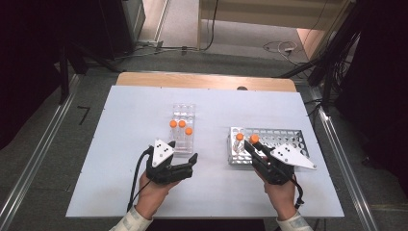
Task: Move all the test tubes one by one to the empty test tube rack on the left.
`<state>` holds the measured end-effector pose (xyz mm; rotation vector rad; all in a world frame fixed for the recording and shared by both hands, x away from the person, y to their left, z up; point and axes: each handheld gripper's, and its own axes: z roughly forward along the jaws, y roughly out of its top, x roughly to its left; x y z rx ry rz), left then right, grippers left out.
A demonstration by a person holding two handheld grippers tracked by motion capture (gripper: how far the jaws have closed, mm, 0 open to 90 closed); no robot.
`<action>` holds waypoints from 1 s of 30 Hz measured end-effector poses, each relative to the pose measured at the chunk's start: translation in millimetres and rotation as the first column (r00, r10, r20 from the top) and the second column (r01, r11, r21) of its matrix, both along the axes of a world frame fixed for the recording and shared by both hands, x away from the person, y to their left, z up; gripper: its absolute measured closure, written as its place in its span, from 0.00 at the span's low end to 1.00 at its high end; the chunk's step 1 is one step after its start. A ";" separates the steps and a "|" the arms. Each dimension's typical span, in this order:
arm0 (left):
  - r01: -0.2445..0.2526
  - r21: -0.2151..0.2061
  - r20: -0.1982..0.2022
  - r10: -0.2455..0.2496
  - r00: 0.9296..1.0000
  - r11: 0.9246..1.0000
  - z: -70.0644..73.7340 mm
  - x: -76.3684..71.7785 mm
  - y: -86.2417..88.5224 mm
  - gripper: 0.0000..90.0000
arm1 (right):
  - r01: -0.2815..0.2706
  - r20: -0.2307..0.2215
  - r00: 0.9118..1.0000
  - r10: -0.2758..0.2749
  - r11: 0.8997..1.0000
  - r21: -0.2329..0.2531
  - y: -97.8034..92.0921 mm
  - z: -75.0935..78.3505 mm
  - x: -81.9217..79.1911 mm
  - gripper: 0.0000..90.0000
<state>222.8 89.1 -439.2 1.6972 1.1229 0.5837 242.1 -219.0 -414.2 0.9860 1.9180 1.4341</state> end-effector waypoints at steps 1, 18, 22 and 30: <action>-0.001 -0.001 0.000 0.001 1.000 1.000 0.0 0.0 0.1 0.20 | -0.005 -0.001 1.000 0.005 1.000 0.003 -0.3 1.9 -2.1 0.80; 0.001 -0.011 0.003 0.000 1.000 1.000 2.3 -1.8 1.1 0.20 | -0.155 -0.043 0.987 0.154 0.988 -0.015 30.4 -11.4 -15.3 0.80; 0.005 -0.010 0.002 -0.005 1.000 1.000 2.1 -1.8 0.7 0.20 | -0.174 -0.057 0.983 0.173 0.984 -0.030 38.0 -17.6 -15.1 0.80; 0.009 -0.012 0.004 -0.009 1.000 1.000 2.7 -2.7 -0.2 0.20 | -0.195 -0.078 0.978 0.191 0.980 -0.039 46.5 -28.2 -12.0 0.80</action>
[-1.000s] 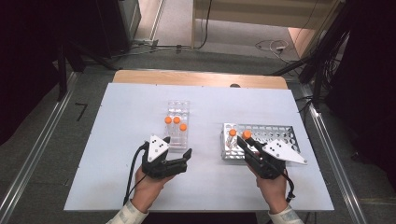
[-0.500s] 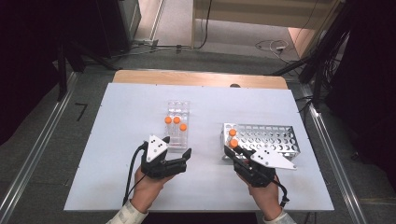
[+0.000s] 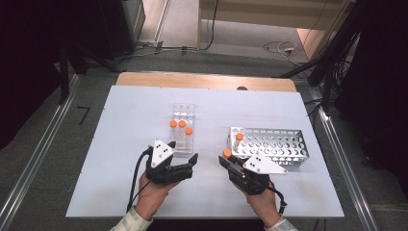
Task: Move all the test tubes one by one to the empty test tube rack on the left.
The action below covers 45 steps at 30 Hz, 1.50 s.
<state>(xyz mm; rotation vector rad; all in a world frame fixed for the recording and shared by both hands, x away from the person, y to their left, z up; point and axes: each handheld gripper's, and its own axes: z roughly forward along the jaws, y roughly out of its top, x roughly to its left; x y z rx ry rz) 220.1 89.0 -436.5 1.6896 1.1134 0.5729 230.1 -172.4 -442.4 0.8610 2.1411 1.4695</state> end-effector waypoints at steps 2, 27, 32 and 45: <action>0.002 -0.002 0.000 -0.002 1.000 1.000 0.6 -0.7 -0.4 0.20 | -0.004 -0.003 1.000 0.004 1.000 -0.004 1.7 -2.3 1.1 0.80; 0.101 -0.029 0.032 -0.100 0.995 0.994 15.8 -17.9 -15.3 0.21 | -0.077 -0.032 0.997 0.076 0.996 -0.043 39.8 -13.6 2.6 0.80; 0.103 -0.030 0.032 -0.102 0.994 0.994 15.8 -18.1 -15.5 0.21 | -0.086 -0.035 0.996 0.084 0.995 -0.046 44.2 -13.9 2.4 0.80; 0.131 -0.027 0.029 -0.130 0.991 0.991 11.2 -17.3 -17.4 0.35 | -0.117 -0.036 0.993 0.115 0.992 -0.054 53.5 -14.9 0.2 0.80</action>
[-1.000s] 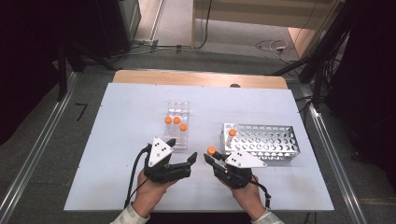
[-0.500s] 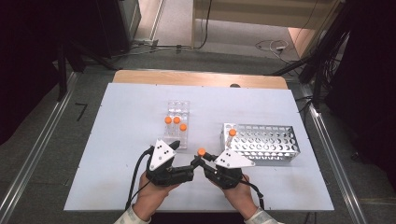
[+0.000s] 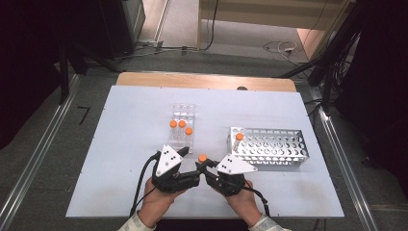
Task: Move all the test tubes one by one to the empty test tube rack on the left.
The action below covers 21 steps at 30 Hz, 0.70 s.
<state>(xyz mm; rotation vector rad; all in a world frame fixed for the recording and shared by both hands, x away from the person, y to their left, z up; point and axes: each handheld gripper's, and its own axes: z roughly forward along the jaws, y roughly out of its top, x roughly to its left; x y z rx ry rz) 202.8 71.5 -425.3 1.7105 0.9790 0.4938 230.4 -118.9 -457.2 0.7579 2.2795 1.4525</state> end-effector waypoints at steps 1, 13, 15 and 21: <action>0.008 -0.002 -0.002 -0.008 1.000 1.000 -0.5 0.1 0.1 0.39 | -0.002 -0.002 1.000 0.002 1.000 0.000 0.7 -0.1 -0.5 0.80; 0.046 0.009 -0.001 -0.046 0.999 0.999 -5.7 0.1 -2.4 0.69 | -0.017 -0.007 1.000 0.017 1.000 -0.001 5.5 -0.3 -1.7 0.80; 0.047 0.011 0.000 -0.047 0.999 0.999 -6.2 0.1 -2.7 0.72 | -0.017 -0.007 1.000 0.017 1.000 -0.001 5.9 -0.3 -1.8 0.80; 0.047 0.023 0.008 -0.047 0.999 0.999 -6.2 -0.4 -3.1 0.76 | -0.017 -0.012 1.000 0.017 1.000 -0.001 6.0 -0.4 -1.8 0.79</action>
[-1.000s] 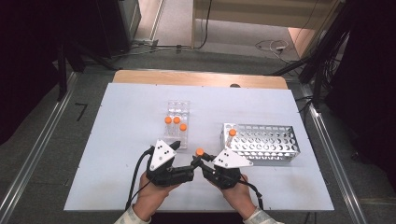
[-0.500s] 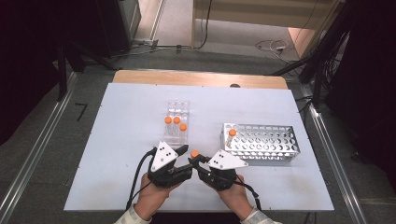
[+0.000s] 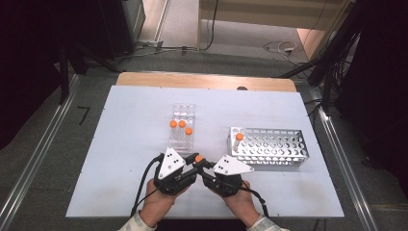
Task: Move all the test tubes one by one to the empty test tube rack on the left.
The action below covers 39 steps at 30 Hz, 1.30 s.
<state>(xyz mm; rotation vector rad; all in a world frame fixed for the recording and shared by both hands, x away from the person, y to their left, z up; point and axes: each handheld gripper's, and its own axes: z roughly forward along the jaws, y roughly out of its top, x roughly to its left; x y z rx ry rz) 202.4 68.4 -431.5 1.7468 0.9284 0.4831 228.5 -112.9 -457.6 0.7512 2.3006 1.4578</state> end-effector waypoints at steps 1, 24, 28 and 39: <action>0.002 -0.001 -0.003 -0.002 1.000 1.000 0.1 0.3 0.2 0.76 | -0.001 -0.001 1.000 0.001 1.000 -0.001 -0.1 0.1 0.1 0.78; -0.140 -0.067 0.043 0.143 0.989 0.988 38.0 34.5 36.5 0.77 | 0.060 -0.044 0.997 -0.059 0.998 0.020 -47.7 13.6 0.6 0.28; -0.161 -0.077 0.046 0.165 0.985 0.984 42.0 42.0 39.4 0.77 | 0.068 -0.043 0.997 -0.067 0.998 0.020 -54.1 14.7 0.5 0.28; -0.201 -0.084 0.046 0.205 0.978 0.976 47.1 58.4 42.8 0.77 | 0.090 -0.045 0.995 -0.089 0.996 0.023 -64.6 14.3 1.3 0.28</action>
